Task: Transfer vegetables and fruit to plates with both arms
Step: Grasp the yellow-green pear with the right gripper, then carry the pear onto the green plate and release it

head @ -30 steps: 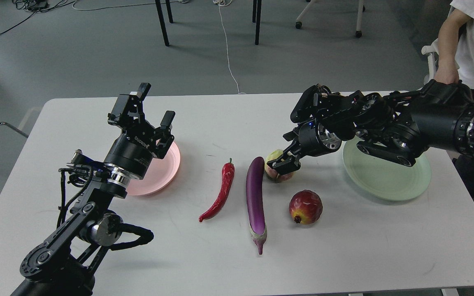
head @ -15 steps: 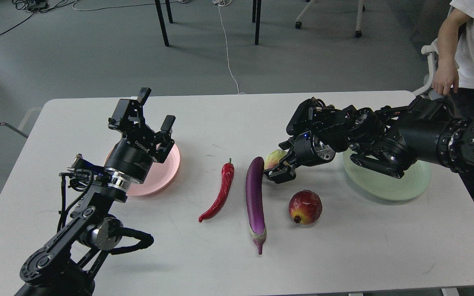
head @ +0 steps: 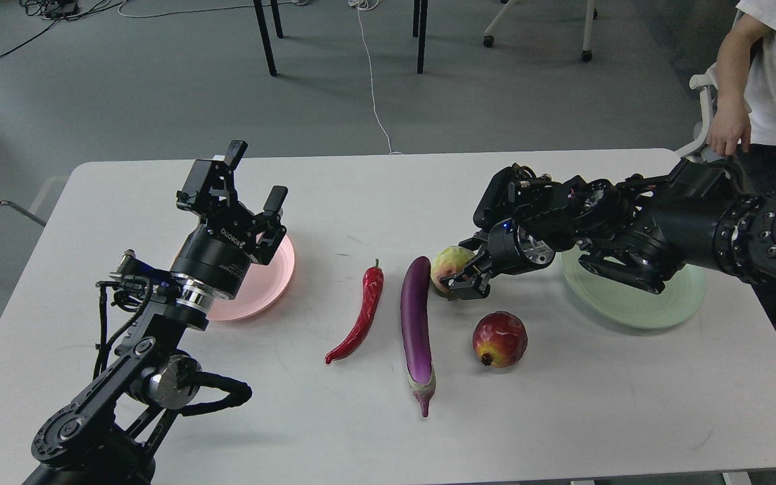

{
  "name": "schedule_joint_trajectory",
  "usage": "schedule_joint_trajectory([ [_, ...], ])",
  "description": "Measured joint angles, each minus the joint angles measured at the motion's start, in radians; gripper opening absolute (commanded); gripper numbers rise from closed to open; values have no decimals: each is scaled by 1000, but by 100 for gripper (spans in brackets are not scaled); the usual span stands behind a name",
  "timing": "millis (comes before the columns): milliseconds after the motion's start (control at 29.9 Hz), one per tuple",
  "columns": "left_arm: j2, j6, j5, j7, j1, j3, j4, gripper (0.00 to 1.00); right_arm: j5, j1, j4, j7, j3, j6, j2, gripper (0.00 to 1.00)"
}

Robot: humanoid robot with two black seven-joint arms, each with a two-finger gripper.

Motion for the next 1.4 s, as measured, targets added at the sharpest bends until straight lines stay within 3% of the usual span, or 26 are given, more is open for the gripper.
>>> schedule_joint_trajectory([
  [134,0,0,-1,2,-1,0,-1,98,4,68,65,0,0,-5,-63,41],
  [368,-1,-1,-1,2,-3,1,-2,98,-18,196,163,0,-6,-1,-290,41],
  [736,-4,-1,0,2,3,1,-7,98,-175,143,158,0,-106,-1,-558,43],
  [970,-20,-1,2,2,8,4,-7,98,-178,32,92,0,-92,-23,-576,46],
  [1137,-21,-2,3,3,8,4,-13,98,-175,-42,-6,0,-57,-43,-519,46],
  [1305,-21,-2,3,3,9,4,-14,98,-174,-90,-97,0,-30,-46,-463,53],
  [1405,-20,-2,3,3,13,4,-14,98,-174,-117,-158,0,-27,-47,-430,63],
])
